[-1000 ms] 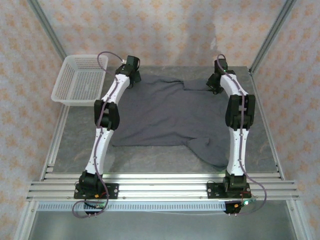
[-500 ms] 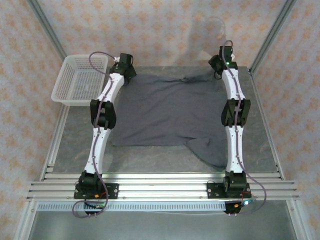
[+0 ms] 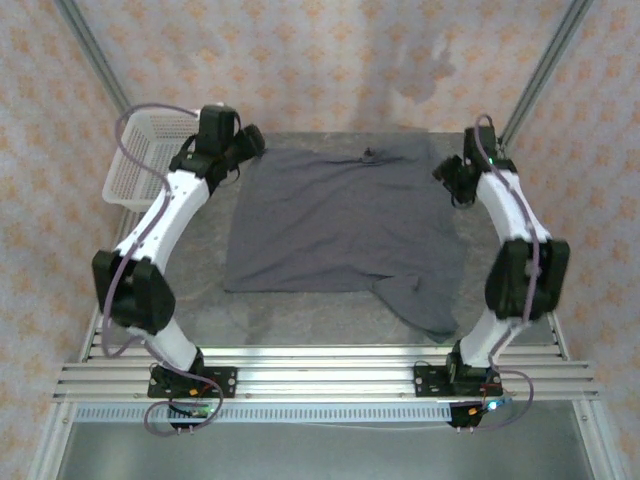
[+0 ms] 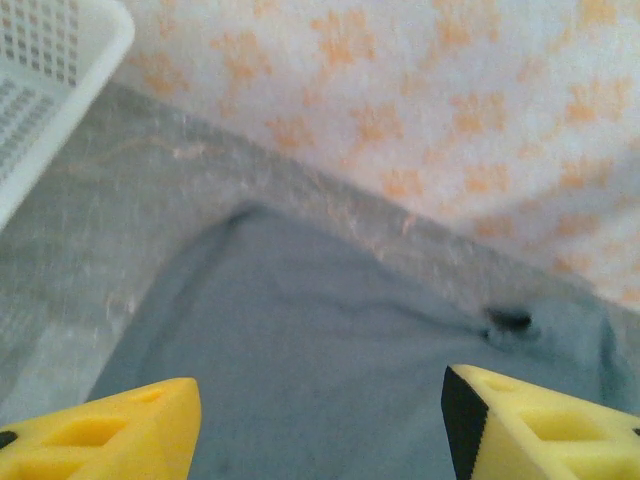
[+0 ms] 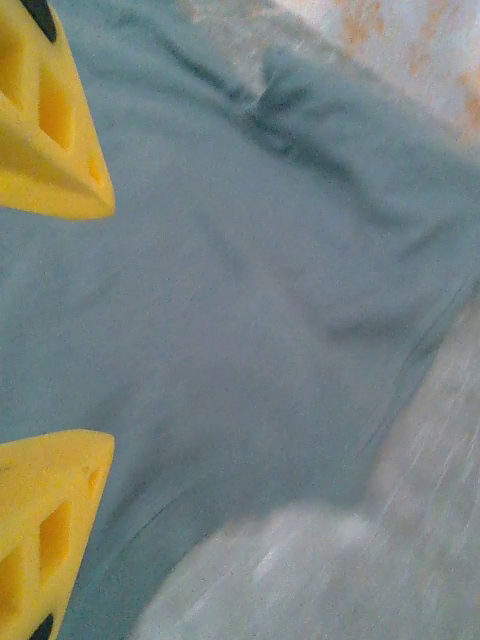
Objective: Fold the inside-out t-shirt
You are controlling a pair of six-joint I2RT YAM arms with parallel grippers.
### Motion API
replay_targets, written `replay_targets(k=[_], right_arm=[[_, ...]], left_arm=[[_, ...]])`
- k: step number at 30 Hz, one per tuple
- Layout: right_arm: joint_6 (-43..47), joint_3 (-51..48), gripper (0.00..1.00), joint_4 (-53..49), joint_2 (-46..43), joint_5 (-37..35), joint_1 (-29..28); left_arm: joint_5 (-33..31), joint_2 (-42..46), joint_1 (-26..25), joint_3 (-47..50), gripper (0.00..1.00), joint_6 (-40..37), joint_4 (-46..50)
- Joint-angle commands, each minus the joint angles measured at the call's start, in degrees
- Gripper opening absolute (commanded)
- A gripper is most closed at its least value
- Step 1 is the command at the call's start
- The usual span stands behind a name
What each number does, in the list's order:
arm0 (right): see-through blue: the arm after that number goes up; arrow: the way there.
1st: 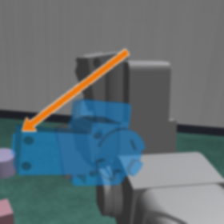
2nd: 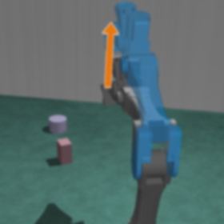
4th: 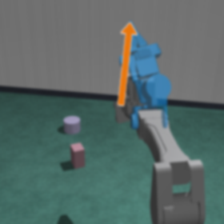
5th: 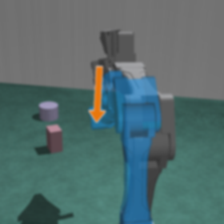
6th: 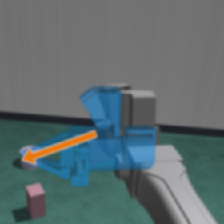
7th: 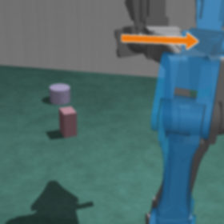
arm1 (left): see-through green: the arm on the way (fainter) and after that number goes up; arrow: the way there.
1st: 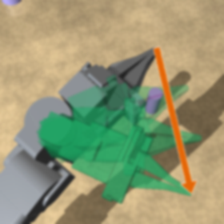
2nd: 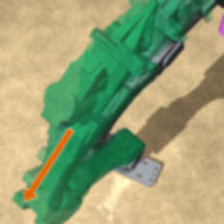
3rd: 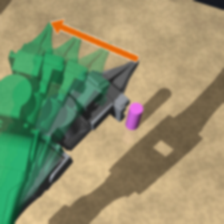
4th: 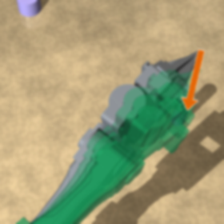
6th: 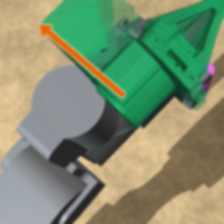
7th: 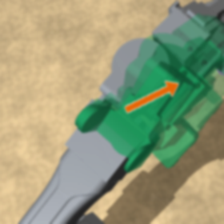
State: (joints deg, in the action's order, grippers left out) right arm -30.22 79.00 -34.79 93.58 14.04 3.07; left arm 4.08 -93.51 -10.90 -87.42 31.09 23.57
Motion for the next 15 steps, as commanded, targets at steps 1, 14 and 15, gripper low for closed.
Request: replay_targets(k=[1,14,15], right_arm=[[-9.3,-15.8,0.57,-0.9,-12.6,-8.3,2.0],[-13.3,-44.8,0.47,-7.1,-28.9,-0.2,4.6],[-12.6,-45.1,0.48,-5.8,-27.9,0.6,4.7]], left_arm=[[-0.2,6.3,-1.6,12.1,0.66,1.9,0.9],[-1.6,19.9,-2.1,31.9,0.66,5.3,6.8],[-1.5,19.5,-2.0,32.1,0.66,5.5,6.9]])
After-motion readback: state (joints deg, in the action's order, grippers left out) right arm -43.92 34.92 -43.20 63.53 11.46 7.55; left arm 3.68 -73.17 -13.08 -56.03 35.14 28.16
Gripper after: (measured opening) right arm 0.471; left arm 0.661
